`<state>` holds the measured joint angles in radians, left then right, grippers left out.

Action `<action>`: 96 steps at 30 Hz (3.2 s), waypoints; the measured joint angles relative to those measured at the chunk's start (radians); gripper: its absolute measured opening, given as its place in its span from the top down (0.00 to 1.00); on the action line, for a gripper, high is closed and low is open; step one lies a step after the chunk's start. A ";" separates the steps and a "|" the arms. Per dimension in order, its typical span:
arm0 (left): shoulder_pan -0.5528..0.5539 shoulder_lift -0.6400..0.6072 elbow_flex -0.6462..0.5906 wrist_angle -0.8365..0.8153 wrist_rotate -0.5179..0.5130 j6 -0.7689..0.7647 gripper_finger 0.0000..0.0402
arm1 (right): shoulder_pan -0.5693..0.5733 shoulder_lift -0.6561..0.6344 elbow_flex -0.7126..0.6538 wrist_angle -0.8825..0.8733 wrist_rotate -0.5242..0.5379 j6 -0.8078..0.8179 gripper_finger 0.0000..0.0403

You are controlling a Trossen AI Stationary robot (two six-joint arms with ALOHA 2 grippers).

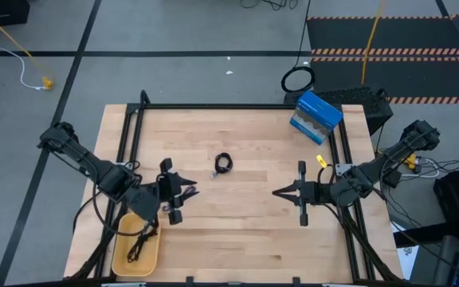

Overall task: Pick and place USB-C Cables
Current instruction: Put the blue charger cable into the yellow bin

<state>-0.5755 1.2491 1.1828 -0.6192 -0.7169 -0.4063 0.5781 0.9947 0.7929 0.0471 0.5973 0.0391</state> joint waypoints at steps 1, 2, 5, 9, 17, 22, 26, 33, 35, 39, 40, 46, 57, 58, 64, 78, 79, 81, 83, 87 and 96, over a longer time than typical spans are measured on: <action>0.011 0.000 0.014 -0.005 0.025 0.006 0.66 | 0.000 0.000 0.000 0.000 0.000 -0.001 0.99; 0.026 0.000 0.033 -0.020 0.061 0.011 0.66 | 0.000 0.000 0.000 0.000 0.000 -0.004 0.99; 0.075 0.000 0.094 -0.086 0.160 -0.002 0.66 | 0.000 0.000 0.000 0.000 0.000 -0.009 1.00; 0.149 0.007 0.158 -0.257 0.253 -0.091 0.66 | 0.000 0.000 0.000 0.000 -0.001 -0.002 1.00; 0.308 0.098 0.320 -0.686 0.441 -0.308 0.66 | 0.000 0.000 0.000 0.000 -0.001 0.000 1.00; 0.365 0.154 0.336 -0.795 0.515 -0.303 0.66 | 0.000 0.000 0.000 0.000 -0.001 0.000 1.00; 0.370 0.194 0.311 -0.798 0.517 -0.281 0.66 | 0.000 0.000 0.000 0.000 -0.001 0.001 1.00; 0.371 0.217 0.190 -0.766 0.535 -0.321 0.66 | 0.000 0.000 0.000 0.000 -0.006 0.030 1.00; 0.373 0.216 0.135 -0.718 0.539 -0.331 0.66 | 0.000 0.000 0.000 0.000 -0.011 0.032 1.00; 0.373 0.217 0.018 -0.639 0.566 -0.359 0.66 | 0.000 0.000 0.000 0.001 -0.029 0.032 1.00; 0.373 0.217 -0.013 -0.611 0.582 -0.363 0.66 | 0.000 0.000 0.000 0.001 -0.030 0.032 1.00; 0.368 0.217 -0.163 -0.414 0.642 -0.395 0.66 | 0.000 0.000 0.000 0.001 -0.029 0.030 1.00; 0.357 0.217 -0.302 -0.215 0.648 -0.474 0.66 | 0.000 0.000 0.000 0.001 -0.027 0.028 1.00; 0.357 0.217 -0.314 -0.187 0.648 -0.478 0.66 | 0.000 0.000 0.000 0.001 -0.027 0.028 1.00; 0.348 0.217 -0.364 -0.127 0.637 -0.491 0.66 | 0.000 0.000 0.000 0.001 -0.026 0.027 1.00; 0.299 0.217 -0.390 -0.108 0.610 -0.507 0.51 | 0.000 0.000 0.000 0.001 -0.026 0.027 1.00; 0.297 0.217 -0.390 -0.106 0.608 -0.506 0.50 | 0.000 0.000 0.000 0.001 -0.026 0.027 1.00; 0.291 0.217 -0.390 -0.105 0.602 -0.506 0.50 | 0.000 0.000 0.000 0.001 -0.026 0.027 1.00; 0.290 0.217 -0.390 -0.105 0.601 -0.505 0.50 | 0.000 0.000 0.000 0.001 -0.026 0.027 1.00; 0.290 0.217 -0.390 -0.104 0.584 -0.493 0.50 | 0.000 0.000 0.000 0.001 -0.026 0.027 1.00; 0.290 0.306 -0.390 -0.077 0.579 -0.448 0.50 | 0.000 0.000 0.000 0.001 -0.026 0.027 1.00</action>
<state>-0.2859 1.5553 0.7929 -0.6960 -0.1377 -0.8543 0.5781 0.9951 0.7929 0.0479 0.5709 0.0666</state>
